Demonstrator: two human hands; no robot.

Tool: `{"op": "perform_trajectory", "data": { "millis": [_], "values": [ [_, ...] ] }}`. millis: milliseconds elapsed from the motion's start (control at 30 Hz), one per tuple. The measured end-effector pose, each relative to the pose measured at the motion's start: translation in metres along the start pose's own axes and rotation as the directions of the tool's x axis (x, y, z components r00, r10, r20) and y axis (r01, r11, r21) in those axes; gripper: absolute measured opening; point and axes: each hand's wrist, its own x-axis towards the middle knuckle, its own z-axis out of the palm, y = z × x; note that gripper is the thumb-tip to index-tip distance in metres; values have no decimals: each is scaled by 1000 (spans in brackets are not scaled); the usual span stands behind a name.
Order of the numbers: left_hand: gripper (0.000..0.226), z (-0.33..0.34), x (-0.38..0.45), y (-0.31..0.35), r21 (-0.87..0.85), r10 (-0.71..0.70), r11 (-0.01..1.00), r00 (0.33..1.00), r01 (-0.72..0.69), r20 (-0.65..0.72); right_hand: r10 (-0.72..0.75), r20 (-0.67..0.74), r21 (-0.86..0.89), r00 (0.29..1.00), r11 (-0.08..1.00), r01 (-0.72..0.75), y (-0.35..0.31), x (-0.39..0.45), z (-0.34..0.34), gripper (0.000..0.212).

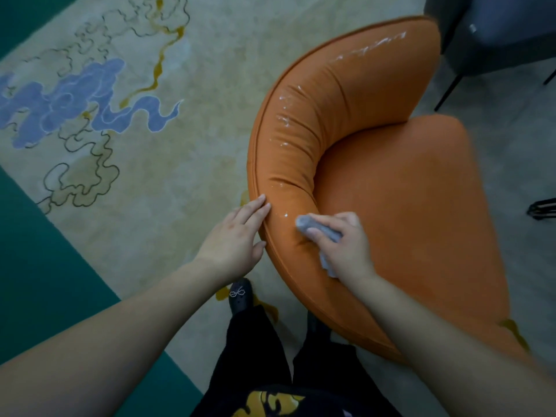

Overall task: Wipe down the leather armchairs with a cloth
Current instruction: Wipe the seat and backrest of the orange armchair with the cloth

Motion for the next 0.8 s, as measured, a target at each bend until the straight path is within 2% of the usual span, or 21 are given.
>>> {"op": "perform_trajectory", "data": {
  "millis": [67,100,200,233,300,367,400,433,500,533,567,600,667,700,733,800],
  "values": [
    [75,-6,9,-7,1,31,1000,999,-31,13,-113,96,-67,989,991,120,-11,-4,19,34],
    [75,-10,14,-11,9,54,999,998,-54,20,-98,75,-84,992,991,104,-12,0,24,34],
    [75,-18,23,-25,50,125,991,992,-126,28,136,-138,-26,981,990,-141,-10,16,24,30],
    [75,-21,26,-32,70,154,985,987,-156,37,162,-192,10,968,987,-163,-12,19,27,29],
    [75,-27,33,-45,100,216,970,975,-220,50,45,-174,1,984,999,-46,-23,20,40,32],
    [75,-33,39,-54,118,272,953,960,-278,65,-104,-79,-115,991,989,94,-30,17,59,36],
    [76,-36,42,-58,118,288,948,955,-295,78,-84,-97,-135,992,988,70,-32,18,62,34],
    [77,-37,45,-61,108,291,948,953,-298,82,0,-170,-121,985,992,-21,-33,23,63,32],
    [83,-41,53,-66,69,269,959,960,-274,70,189,-357,22,915,981,-194,-33,34,59,26],
    [87,-43,58,-67,45,255,965,965,-258,64,228,-428,69,874,973,-220,-31,35,58,25],
    [91,-44,64,-68,24,240,970,969,-242,64,211,-456,58,865,976,-208,-32,33,59,25],
    [95,-43,69,-68,8,227,974,972,-228,65,157,-438,23,885,986,-163,-34,29,63,27],
    [101,-41,75,-67,7,219,976,974,-220,62,31,-348,-112,937,991,-74,-35,22,73,31],
    [104,-38,76,-66,12,217,976,974,-218,57,52,-351,-126,935,987,-103,-34,21,73,30],
    [106,-35,77,-67,14,214,977,976,-215,48,134,-395,-94,909,978,-185,-32,26,68,28],
    [111,-32,77,-68,-5,208,978,978,-208,29,304,-492,32,816,943,-332,-29,37,56,26]
  ]
}}
